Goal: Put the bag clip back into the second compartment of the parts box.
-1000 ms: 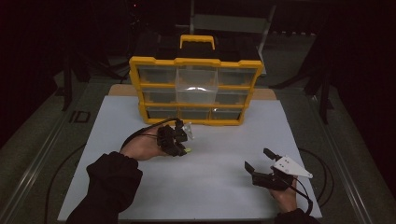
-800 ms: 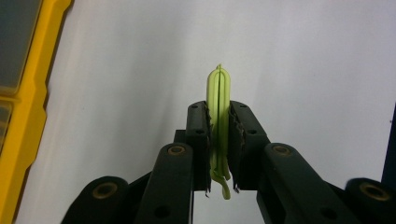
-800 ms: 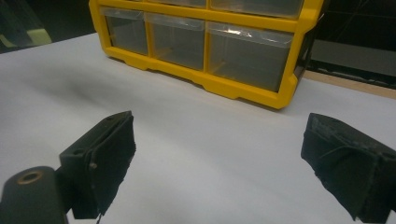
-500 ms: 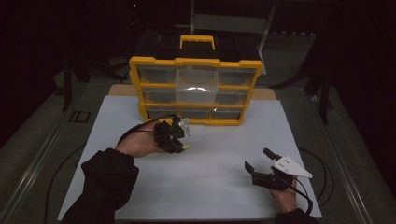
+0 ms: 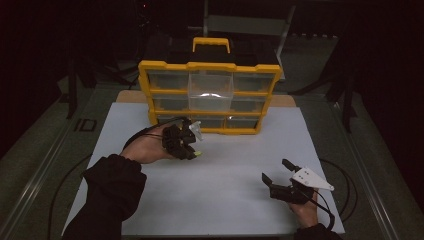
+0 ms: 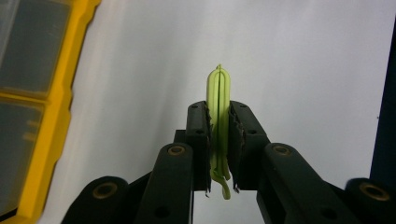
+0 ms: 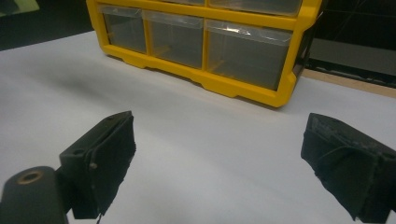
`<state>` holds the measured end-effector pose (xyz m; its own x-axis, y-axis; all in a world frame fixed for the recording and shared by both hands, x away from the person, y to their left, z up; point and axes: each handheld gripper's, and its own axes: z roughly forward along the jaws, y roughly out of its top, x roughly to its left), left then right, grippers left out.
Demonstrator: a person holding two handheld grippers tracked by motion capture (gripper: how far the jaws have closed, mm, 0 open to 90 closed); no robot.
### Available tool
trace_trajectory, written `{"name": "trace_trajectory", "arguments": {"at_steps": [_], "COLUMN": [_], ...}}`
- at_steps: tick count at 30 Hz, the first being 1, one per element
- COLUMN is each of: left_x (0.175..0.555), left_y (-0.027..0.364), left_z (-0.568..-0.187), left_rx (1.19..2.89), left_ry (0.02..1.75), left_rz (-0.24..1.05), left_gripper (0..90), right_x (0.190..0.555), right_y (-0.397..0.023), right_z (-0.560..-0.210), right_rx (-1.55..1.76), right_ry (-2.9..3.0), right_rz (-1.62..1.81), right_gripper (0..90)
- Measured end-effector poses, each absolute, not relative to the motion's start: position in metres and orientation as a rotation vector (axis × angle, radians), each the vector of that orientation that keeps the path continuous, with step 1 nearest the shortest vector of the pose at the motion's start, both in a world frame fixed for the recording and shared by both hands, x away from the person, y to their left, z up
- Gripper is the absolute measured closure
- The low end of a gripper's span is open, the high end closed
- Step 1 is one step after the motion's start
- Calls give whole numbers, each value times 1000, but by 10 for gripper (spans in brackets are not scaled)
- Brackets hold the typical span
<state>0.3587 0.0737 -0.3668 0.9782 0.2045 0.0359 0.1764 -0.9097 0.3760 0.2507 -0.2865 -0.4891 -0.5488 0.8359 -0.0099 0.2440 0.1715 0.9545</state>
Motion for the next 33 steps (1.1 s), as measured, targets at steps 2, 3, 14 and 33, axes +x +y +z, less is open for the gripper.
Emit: {"name": "trace_trajectory", "arguments": {"at_steps": [2,3,14,33], "left_x": [361,362,368,388], "left_y": [76,78,83,94], "left_z": [-362,-359,-336,-278], "left_rx": [2736,2733,2741,2673], "left_ry": [280,282,271,306], "left_rz": [110,111,143,169], "left_gripper": [806,806,806,806], "right_x": [251,251,250,250], "right_y": [-286,-287,-287,-288], "right_z": [-489,-489,-489,-489], "right_rx": [1017,1017,1018,1016], "right_ry": [1899,1900,1900,1897], "right_rz": [1391,1390,1392,1401], "right_gripper": [97,97,98,98]}}
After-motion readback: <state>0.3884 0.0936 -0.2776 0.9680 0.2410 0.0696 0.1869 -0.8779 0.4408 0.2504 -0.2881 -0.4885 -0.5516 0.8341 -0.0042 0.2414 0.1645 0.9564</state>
